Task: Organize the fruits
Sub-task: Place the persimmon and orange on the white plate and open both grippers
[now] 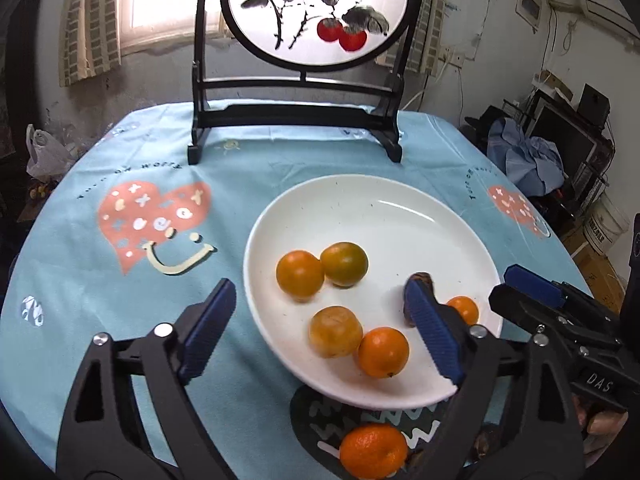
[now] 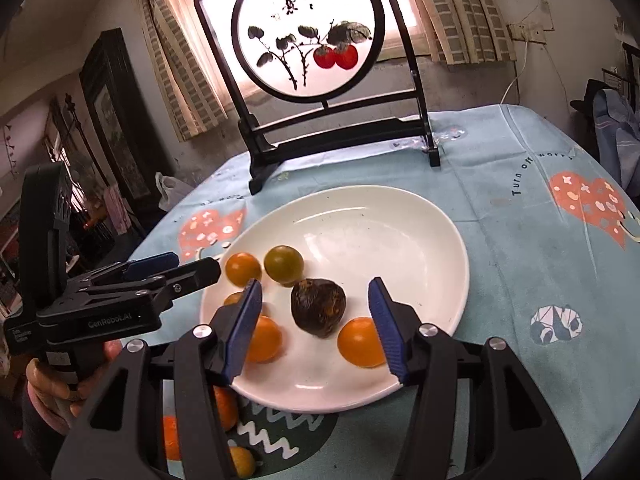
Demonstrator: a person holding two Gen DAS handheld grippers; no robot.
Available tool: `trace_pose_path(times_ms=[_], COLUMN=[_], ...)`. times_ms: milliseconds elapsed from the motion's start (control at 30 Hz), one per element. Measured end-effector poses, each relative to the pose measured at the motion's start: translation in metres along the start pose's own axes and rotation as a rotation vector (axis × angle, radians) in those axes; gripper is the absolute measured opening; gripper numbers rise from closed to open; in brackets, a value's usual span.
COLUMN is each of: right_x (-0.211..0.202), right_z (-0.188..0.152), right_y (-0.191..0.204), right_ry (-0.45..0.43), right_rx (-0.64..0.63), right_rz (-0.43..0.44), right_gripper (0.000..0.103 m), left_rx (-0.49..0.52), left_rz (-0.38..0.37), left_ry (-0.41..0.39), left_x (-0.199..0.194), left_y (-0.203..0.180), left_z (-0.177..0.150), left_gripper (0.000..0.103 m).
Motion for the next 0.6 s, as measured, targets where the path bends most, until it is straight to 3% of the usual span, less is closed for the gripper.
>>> trace_pose_path(times_ms=[167, 367, 600], right_x=[-0.015, -0.023, -0.044], right_z=[-0.016, -0.041, -0.063], right_y=[0.016, 0.037, 0.047], right_ry=[0.047, 0.122, 0.113], right_rx=[-0.007, -0.031, -0.085], right_rz=[0.055, 0.095, 0.063], right_gripper=[0.056, 0.056, 0.056], left_rx=[-0.007, -0.047, -0.013], left_rz=[0.066, 0.051, 0.054], left_ry=[-0.059, 0.002, 0.030], left_x=[-0.037, -0.046, -0.051], left_y=[0.019, 0.034, 0.031], left_z=[-0.016, -0.045, -0.055], left_gripper=[0.100, 0.100, 0.100])
Point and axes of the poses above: each gripper's, at about its wrist camera, not at the fingertips, and x roughly the way its jaws point, y to its left, z to its top, the point moved 6 cm from there along x, roughly the way its jaws point, and after that the axes turned 5 degrees about -y, right-handed, at the moved point
